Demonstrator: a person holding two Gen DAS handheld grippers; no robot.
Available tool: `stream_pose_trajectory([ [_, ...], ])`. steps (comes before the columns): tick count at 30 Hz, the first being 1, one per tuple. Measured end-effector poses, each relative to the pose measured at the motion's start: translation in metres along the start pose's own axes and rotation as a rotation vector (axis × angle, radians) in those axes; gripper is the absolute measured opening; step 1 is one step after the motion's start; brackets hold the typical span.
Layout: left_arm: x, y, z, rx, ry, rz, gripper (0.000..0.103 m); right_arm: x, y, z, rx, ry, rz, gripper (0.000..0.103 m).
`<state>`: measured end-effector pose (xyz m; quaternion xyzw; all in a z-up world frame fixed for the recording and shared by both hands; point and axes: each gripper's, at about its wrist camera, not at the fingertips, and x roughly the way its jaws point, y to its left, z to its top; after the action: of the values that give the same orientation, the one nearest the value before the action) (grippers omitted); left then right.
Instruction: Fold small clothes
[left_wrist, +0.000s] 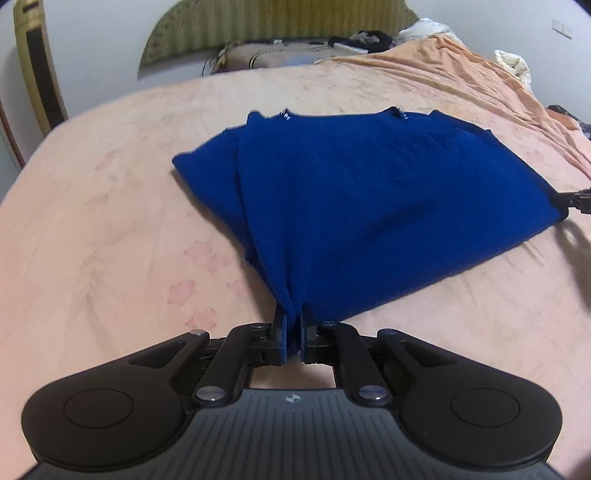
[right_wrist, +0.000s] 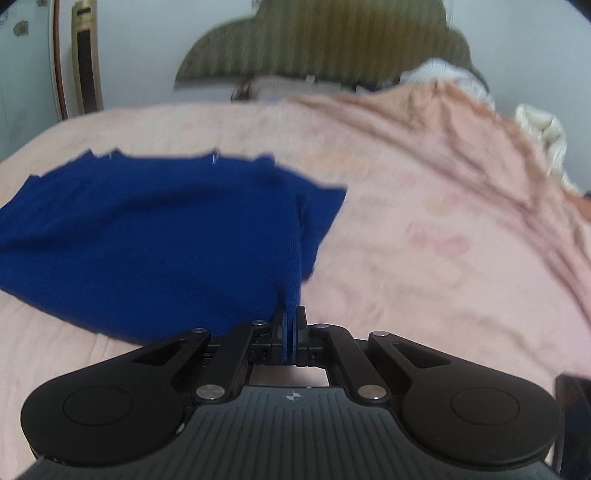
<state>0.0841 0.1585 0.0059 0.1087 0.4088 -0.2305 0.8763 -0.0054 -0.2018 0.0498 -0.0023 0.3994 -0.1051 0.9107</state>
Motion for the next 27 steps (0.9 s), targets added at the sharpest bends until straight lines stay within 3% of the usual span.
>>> stream_pose_trajectory([
  [1, -0.004, 0.001, 0.003, -0.007, -0.001, -0.007, 0.008, -0.003, -0.001, 0.001, 0.010, -0.015, -0.018, 0.013],
  [4, -0.020, 0.005, 0.013, -0.038, -0.036, -0.004, 0.017, -0.018, -0.004, 0.009, 0.066, -0.104, -0.042, 0.038],
  [6, -0.025, -0.002, 0.024, -0.020, -0.085, 0.048, 0.038, -0.023, 0.003, 0.018, 0.056, -0.147, 0.010, 0.039],
  [7, -0.025, -0.007, 0.030, -0.016, -0.113, 0.069, 0.062, -0.022, 0.009, 0.020, 0.046, -0.149, 0.044, 0.039],
  [8, -0.022, -0.013, 0.036, -0.013, -0.143, 0.090, 0.078, -0.018, 0.018, 0.023, 0.036, -0.142, 0.082, 0.040],
  [11, -0.005, -0.033, 0.050, 0.017, -0.158, 0.158, 0.079, 0.001, 0.043, 0.027, 0.012, -0.110, 0.180, 0.041],
  [15, 0.032, -0.041, 0.052, 0.001, -0.047, 0.252, 0.079, 0.024, 0.065, 0.026, -0.018, -0.049, 0.197, 0.046],
  [16, 0.037, -0.041, 0.050, -0.011, -0.022, 0.258, 0.079, 0.028, 0.066, 0.023, -0.032, -0.023, 0.183, 0.051],
  [18, 0.040, -0.042, 0.044, -0.033, 0.003, 0.262, 0.078, 0.032, 0.068, 0.017, -0.052, 0.012, 0.161, 0.052],
  [23, 0.031, -0.046, 0.034, -0.026, -0.012, 0.281, 0.079, 0.013, 0.063, 0.019, 0.008, -0.040, 0.176, 0.054],
  [27, 0.026, -0.050, 0.035, -0.029, -0.012, 0.279, 0.079, 0.021, 0.068, 0.012, -0.029, 0.008, 0.162, 0.058],
])
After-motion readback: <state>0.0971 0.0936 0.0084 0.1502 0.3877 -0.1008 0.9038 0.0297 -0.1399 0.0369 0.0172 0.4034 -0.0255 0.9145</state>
